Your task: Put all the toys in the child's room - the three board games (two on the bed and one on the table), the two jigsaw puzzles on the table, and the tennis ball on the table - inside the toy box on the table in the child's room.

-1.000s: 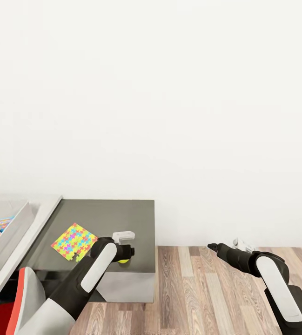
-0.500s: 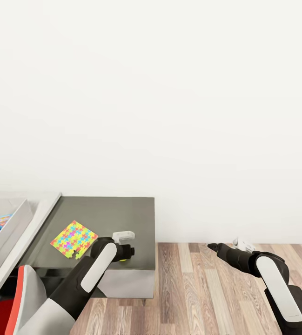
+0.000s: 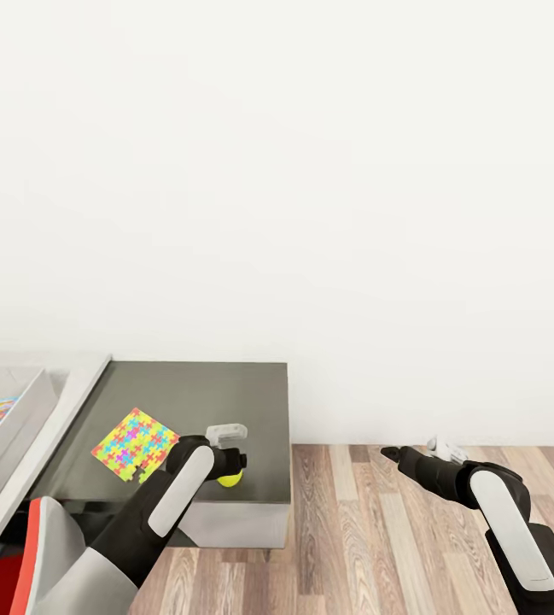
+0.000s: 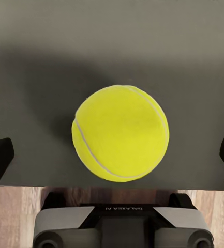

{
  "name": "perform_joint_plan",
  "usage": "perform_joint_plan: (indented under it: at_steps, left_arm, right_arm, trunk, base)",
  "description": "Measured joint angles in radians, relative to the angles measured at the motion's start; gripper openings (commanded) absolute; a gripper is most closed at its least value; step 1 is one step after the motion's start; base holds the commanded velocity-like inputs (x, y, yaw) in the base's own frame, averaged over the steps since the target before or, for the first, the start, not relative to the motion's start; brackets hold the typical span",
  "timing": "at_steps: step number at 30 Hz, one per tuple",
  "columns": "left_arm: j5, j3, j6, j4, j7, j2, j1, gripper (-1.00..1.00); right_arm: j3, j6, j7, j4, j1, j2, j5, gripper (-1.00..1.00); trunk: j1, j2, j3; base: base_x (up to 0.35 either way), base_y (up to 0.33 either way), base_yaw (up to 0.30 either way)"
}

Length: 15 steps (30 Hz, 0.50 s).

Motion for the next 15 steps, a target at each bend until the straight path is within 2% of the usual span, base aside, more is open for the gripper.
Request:
perform_joint_plan:
  at_steps: [15]
  left_arm:
    - [0.0, 0.0, 0.0, -0.001, 0.0, 0.0, 0.0, 1.0]
  right_arm:
    - [0.0, 0.0, 0.0, 0.0, 0.0, 0.0, 0.0, 1.0]
  trunk:
    - [0.0, 0.0, -0.025]
  base:
    - [0.006, 0.003, 0.0]
